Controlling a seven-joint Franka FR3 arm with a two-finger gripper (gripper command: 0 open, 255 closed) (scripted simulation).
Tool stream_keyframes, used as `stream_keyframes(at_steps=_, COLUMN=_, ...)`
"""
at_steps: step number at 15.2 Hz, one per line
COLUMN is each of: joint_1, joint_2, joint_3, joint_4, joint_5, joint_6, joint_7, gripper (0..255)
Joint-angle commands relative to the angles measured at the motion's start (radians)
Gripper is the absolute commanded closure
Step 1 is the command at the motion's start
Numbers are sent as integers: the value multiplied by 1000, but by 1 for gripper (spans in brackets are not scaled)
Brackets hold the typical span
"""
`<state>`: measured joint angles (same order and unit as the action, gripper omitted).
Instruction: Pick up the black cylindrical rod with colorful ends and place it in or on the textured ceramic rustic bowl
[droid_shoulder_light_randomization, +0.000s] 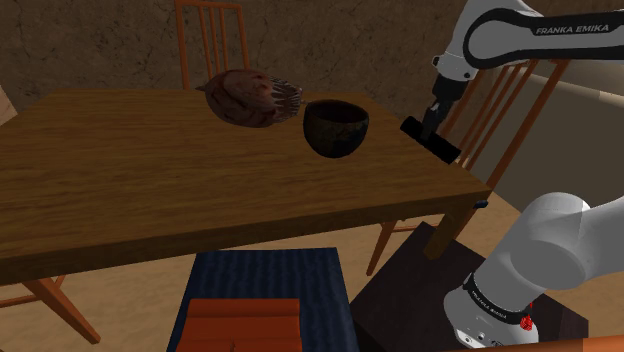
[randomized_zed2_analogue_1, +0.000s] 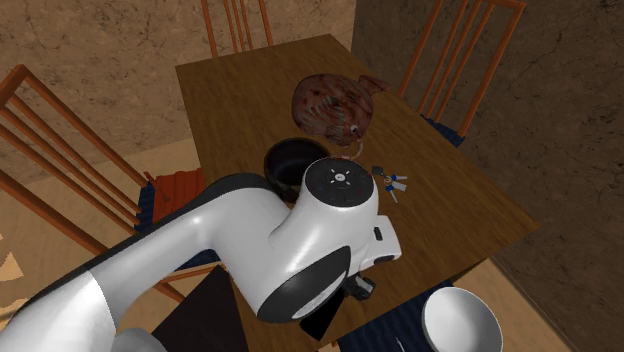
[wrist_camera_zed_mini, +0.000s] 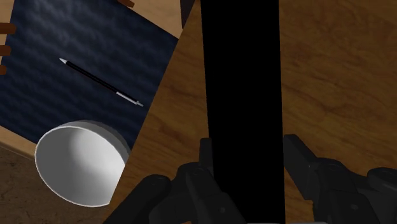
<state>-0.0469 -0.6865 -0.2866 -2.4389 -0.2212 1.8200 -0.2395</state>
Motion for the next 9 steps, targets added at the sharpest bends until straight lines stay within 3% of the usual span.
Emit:
stream_keyframes(at_steps=1, joint_1=2, joint_2=2, joint_3=4, joint_4=30, joint_5=4, joint_6=-28, joint_7=-2, gripper=255)
stream_keyframes(at_steps=9, joint_1=9, joint_2=13, joint_3=18, joint_4=144, joint_5=18, joint_6=-131, joint_7=-9, gripper=255)
